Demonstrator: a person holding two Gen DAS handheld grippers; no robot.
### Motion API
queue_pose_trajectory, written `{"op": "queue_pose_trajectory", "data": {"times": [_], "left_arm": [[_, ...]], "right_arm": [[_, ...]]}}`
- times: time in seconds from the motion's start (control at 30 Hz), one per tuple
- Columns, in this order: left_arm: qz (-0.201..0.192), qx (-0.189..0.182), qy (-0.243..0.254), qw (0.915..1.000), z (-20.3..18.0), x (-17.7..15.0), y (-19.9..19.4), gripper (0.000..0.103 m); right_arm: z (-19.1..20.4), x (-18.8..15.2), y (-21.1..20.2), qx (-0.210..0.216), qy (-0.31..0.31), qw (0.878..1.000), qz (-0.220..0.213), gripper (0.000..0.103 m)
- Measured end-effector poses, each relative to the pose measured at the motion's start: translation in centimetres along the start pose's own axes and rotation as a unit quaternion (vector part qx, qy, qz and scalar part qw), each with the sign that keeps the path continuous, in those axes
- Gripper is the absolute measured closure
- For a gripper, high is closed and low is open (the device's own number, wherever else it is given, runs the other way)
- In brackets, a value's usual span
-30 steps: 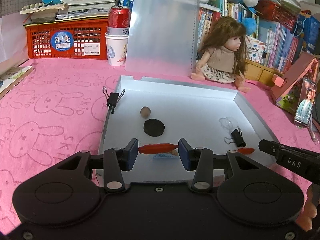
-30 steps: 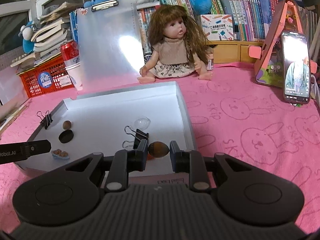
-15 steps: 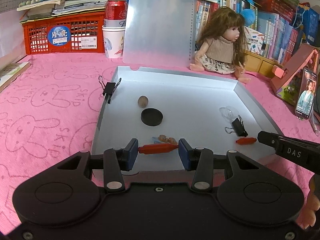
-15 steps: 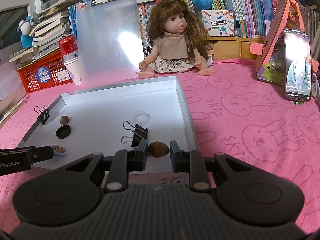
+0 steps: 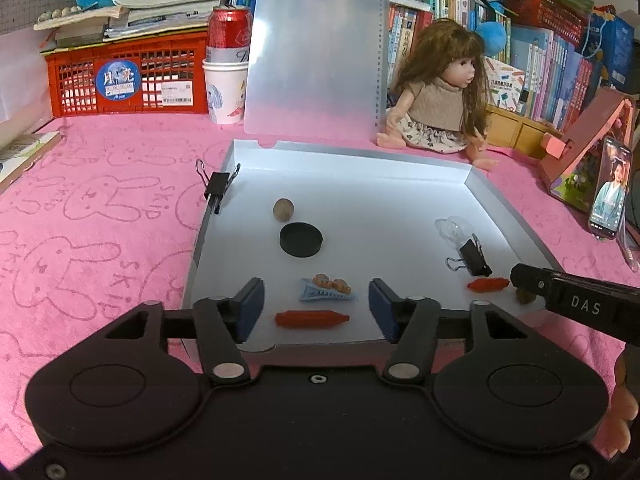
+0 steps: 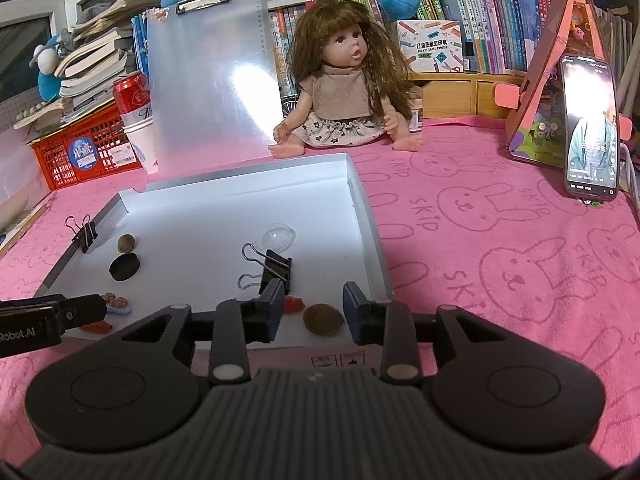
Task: Organize rigid objects
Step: 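Open the left tool to drop the red stick while the right tool drops the walnut into the box, then move both tools back toward the black round caps on the tablecloth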
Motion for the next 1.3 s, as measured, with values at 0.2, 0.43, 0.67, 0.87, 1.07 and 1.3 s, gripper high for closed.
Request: {"op": "queue_pose_trajectory", "data": {"times": [0.2,0.43,0.67,0.87,1.07,1.3], "left_arm": [[-0.019,0.005,0.020,0.9996,-0.4,0.3,-1.2,0.029],[-0.026,-0.003,0.024,0.9994,-0.9,0.2,-2.2,0.025],[-0.034,-0.013,0.027,0.9990,-1.3,-0.3,-3.8,0.023],[-0.041,-0.021,0.037,0.9982,-1.9,-0.7,-5.1,0.022],[-0.046,-0.026,0.044,0.9976,-2.5,-1.5,-6.2,0.021],[-0.050,-0.027,0.060,0.9966,-3.3,-2.9,-7.1,0.020]], "right_arm": [[0.1,0.0,-0.8,0.005,-0.001,1.000,-0.009,0.041],[0.4,0.2,-2.1,0.007,-0.014,1.000,-0.023,0.032],[0.7,-0.1,-3.2,0.013,-0.023,0.999,-0.030,0.026],[0.9,-0.7,-4.4,0.017,-0.034,0.999,-0.038,0.022],[1.1,-1.4,-5.6,0.022,-0.043,0.998,-0.045,0.019],[1.3,-2.1,-6.7,0.025,-0.059,0.997,-0.053,0.018]]}}
Point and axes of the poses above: each gripper's, at about its wrist camera, not at the fingertips, and y roughly the way its jaws point, z to its left, x to its top, the point moved 9 cm from there along y, roughly the way its jaws point, and after that the axes turned 10 degrees about y, right-handed, at the moved point
